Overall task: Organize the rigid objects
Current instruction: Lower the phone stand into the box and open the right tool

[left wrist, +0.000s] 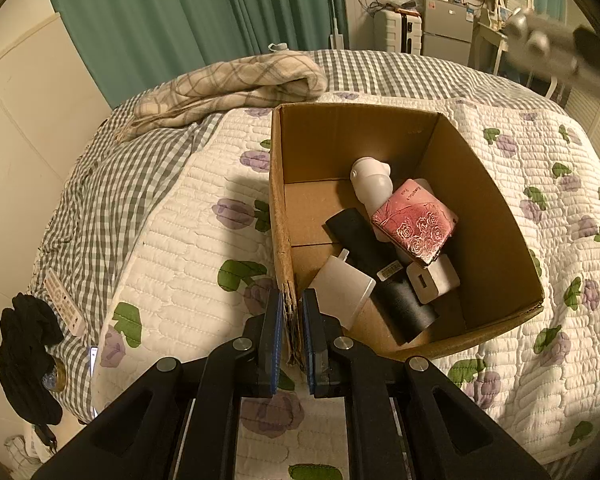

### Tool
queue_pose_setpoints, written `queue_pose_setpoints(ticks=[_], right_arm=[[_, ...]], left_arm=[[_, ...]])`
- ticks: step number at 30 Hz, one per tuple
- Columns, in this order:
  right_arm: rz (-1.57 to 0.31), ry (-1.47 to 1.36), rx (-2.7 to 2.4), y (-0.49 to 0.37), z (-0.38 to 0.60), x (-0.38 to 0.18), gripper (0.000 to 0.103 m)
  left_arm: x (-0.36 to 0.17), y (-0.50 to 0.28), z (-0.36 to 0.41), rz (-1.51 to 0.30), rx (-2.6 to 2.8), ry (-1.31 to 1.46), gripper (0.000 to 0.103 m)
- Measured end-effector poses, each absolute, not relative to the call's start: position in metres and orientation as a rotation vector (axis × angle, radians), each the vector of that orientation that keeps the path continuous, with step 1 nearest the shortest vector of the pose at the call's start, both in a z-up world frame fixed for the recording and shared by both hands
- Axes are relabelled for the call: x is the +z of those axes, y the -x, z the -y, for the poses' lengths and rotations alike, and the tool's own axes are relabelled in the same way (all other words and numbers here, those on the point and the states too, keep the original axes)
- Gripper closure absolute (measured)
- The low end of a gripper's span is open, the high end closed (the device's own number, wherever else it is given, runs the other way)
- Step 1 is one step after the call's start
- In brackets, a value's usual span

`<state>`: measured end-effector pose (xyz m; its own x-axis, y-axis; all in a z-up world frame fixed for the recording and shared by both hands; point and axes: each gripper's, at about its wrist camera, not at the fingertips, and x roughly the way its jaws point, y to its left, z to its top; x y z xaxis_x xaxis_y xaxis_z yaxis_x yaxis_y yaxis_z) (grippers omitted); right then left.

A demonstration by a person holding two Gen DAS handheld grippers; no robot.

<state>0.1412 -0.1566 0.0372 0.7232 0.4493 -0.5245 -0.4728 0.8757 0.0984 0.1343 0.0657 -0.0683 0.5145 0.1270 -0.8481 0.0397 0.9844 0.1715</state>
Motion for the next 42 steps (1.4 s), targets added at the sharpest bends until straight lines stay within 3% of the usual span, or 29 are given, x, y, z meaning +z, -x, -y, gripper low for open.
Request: queue_pose_setpoints(ticks=[15,34,37,42], right_arm=[[-0.837,0.102,0.608,-0.152,0.078,-0.068,0.048],[-0.879,0.066,0.567,-0.198,0.06,-0.092,0.047],[-0.839,0.034,0.557,-0.196,0.066,-0.081,0.028],[-0.748,0.065,0.489,-0.186,0.081,-0.058,0.024]], left_arm=[[-0.065,-0.132,-0.068,-1.013,0.036,-0.156,0.095],[-0.065,-0.132,-0.07,-1.0,0.026,-0.149,0.095],[-0.066,-0.132,-0.07,-0.999,0.026,-0.151,0.095],[-0.066,-0.133,-0.072,-1.0,0.023,-0.141,0.095]])
